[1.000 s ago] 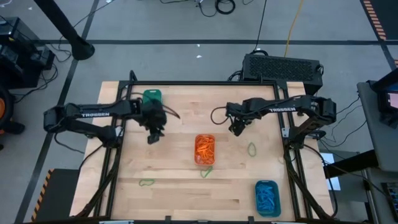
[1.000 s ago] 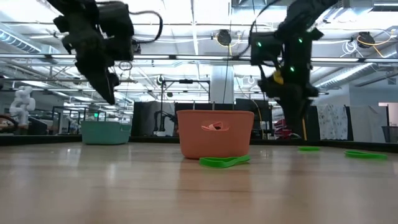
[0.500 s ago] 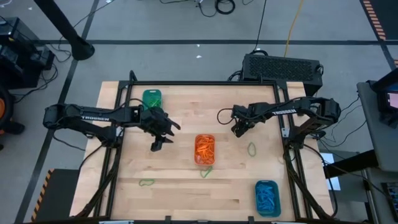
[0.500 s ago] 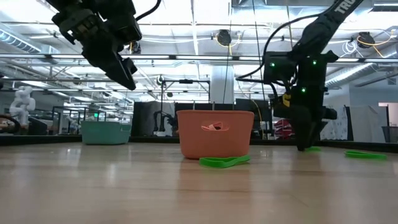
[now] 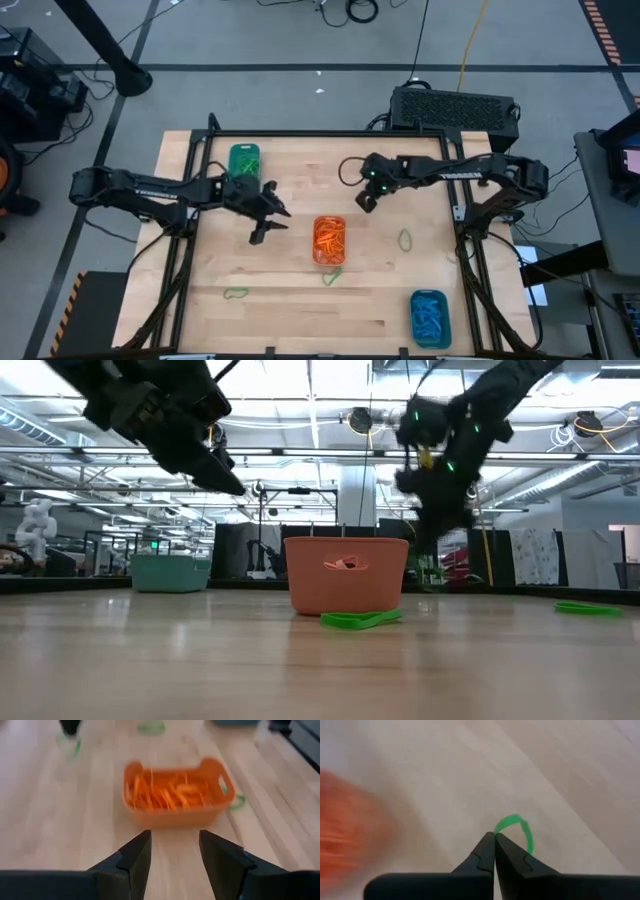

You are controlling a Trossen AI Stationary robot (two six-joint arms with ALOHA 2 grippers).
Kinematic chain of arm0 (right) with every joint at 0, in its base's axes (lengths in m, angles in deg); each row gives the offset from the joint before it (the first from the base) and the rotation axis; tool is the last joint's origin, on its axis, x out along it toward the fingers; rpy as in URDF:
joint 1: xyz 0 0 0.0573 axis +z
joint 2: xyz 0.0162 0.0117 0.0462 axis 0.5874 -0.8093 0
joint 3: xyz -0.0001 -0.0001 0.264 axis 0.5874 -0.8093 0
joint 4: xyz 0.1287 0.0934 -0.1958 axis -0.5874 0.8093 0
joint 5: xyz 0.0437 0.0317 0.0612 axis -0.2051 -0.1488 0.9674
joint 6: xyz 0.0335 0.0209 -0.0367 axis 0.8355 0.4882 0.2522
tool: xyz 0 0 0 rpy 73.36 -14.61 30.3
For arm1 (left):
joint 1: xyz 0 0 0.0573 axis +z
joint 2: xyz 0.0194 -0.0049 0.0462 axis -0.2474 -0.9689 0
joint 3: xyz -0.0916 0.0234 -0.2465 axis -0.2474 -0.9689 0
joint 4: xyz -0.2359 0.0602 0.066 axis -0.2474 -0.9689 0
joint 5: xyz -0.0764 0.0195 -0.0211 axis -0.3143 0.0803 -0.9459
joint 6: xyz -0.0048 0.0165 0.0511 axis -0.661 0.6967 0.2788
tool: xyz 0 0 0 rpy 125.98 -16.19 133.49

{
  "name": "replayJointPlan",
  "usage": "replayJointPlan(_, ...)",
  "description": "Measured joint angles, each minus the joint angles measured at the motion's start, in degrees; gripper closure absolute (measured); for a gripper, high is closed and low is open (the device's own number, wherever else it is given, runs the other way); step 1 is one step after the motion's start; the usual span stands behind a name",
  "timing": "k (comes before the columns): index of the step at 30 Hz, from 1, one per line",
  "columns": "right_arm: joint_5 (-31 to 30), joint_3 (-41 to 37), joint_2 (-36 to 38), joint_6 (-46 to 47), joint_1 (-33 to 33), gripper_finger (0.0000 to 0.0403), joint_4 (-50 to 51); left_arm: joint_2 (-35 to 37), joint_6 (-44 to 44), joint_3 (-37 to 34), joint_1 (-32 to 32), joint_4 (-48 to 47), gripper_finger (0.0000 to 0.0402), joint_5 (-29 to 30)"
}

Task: Sort rubber bands into baskets
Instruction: Put the green rubber band into the green bin

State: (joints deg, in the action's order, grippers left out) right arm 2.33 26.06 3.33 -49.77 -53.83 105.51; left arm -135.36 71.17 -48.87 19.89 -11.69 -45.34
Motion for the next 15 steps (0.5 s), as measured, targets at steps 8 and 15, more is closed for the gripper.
replayJointPlan(8, 19.2, 0.7, 0.7, -3.9, 4.7, 0.0402, -24.4, -0.3, 2.8, -9.9, 0.0, 29.8, 0.0229, 2.8)
replayJointPlan(15, 21.7, 0.7, 0.4, -3.8, 9.5, 0.0403, -33.5, -1.8, 5.8, -10.3, 0.0, 39.6, 0.0229, 4.9)
